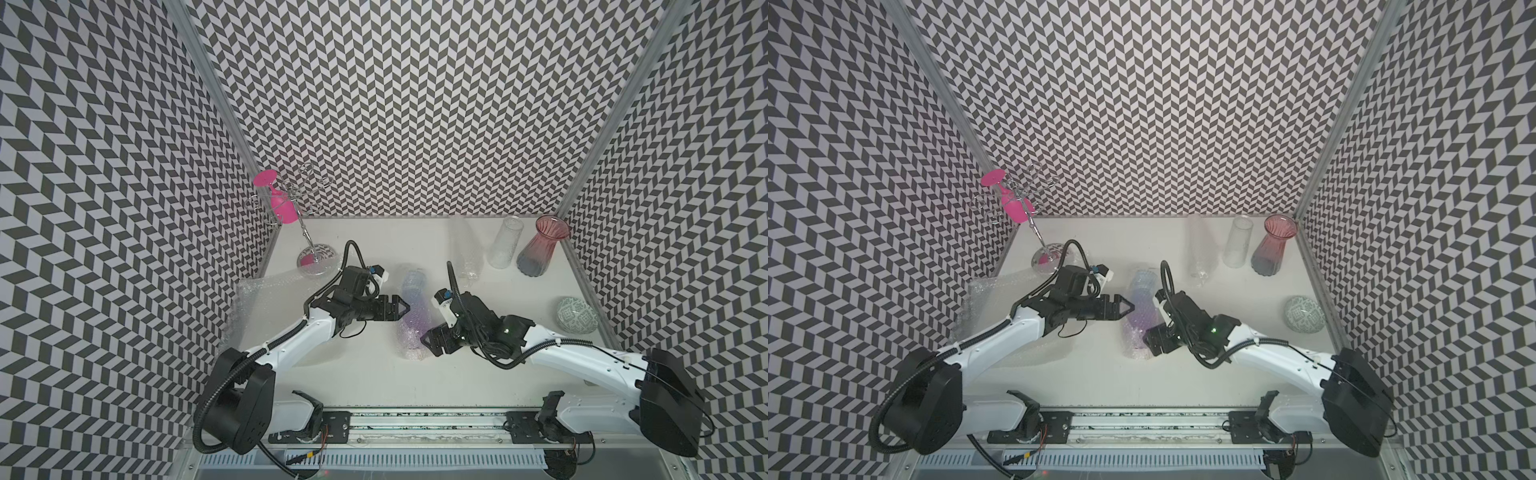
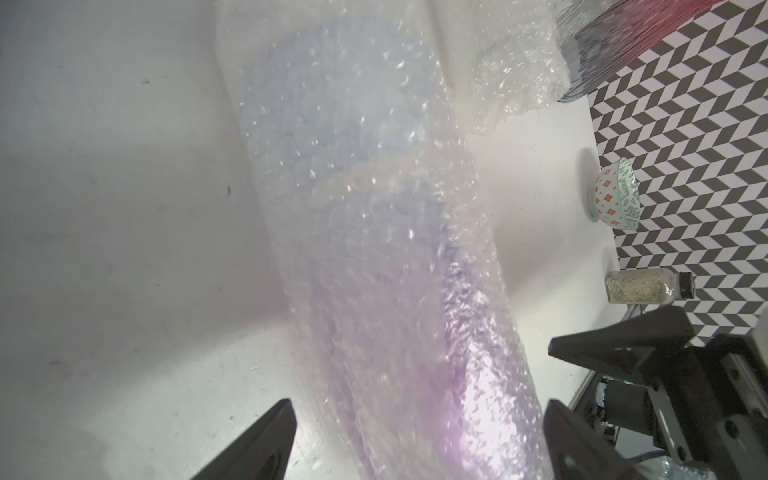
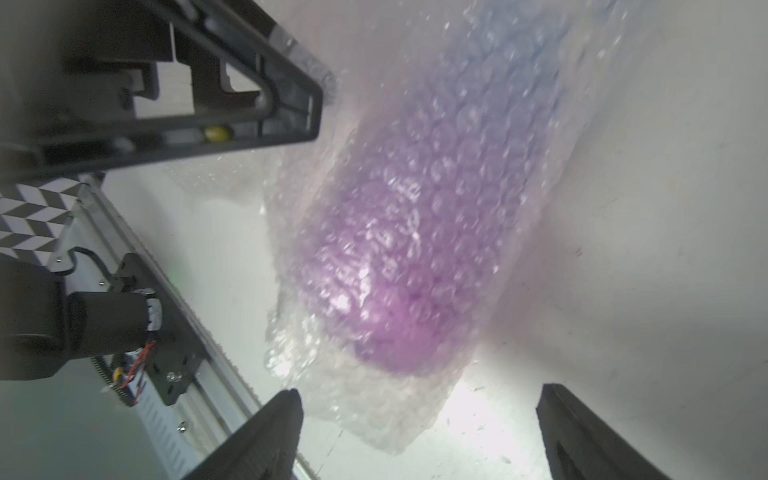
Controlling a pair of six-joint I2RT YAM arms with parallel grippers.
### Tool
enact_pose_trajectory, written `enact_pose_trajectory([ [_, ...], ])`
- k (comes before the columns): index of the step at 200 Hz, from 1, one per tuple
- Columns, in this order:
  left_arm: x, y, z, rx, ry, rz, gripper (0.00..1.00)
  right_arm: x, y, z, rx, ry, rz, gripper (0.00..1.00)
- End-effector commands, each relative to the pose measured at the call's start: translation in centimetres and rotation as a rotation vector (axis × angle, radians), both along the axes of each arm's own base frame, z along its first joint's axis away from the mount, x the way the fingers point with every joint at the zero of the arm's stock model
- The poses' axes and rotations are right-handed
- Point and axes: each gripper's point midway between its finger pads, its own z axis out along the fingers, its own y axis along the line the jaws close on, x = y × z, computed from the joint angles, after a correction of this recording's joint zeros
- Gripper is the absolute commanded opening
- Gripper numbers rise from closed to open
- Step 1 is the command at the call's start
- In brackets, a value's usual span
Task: Unwrap the vase from the bubble wrap
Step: Adjust the bubble wrap at the center of the board, then unwrap the bubble wrap at the center of the board.
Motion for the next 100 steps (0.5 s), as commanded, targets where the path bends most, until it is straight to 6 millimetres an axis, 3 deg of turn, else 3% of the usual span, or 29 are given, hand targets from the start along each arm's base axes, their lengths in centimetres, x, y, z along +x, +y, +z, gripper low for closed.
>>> enact_pose_trajectory([
  [1, -1.5, 1.4, -1.2, 0.058, -0.007, -0.011, 0.93, -0.8, 0.8, 2.0, 0.142, 0.0, -0.1, 0.91],
  [24, -2.6, 1.6, -0.9, 0.041, -0.005, -0.01, 0.89, -1.6, 0.8, 1.4, 0.179, 0.007, -0.103, 0.9],
  [73, -3.7, 1.3, 0.3, 0.009, 0.023, 0.009, 0.83, -0.6, 1.6, 0.4, 0.081, -0.047, -0.041, 0.86],
  [100, -4.8, 1.1, 0.9, 0.052, 0.007, 0.011, 0.79, -0.3, 1.1, 0.2, 0.082, -0.076, -0.035, 0.85],
])
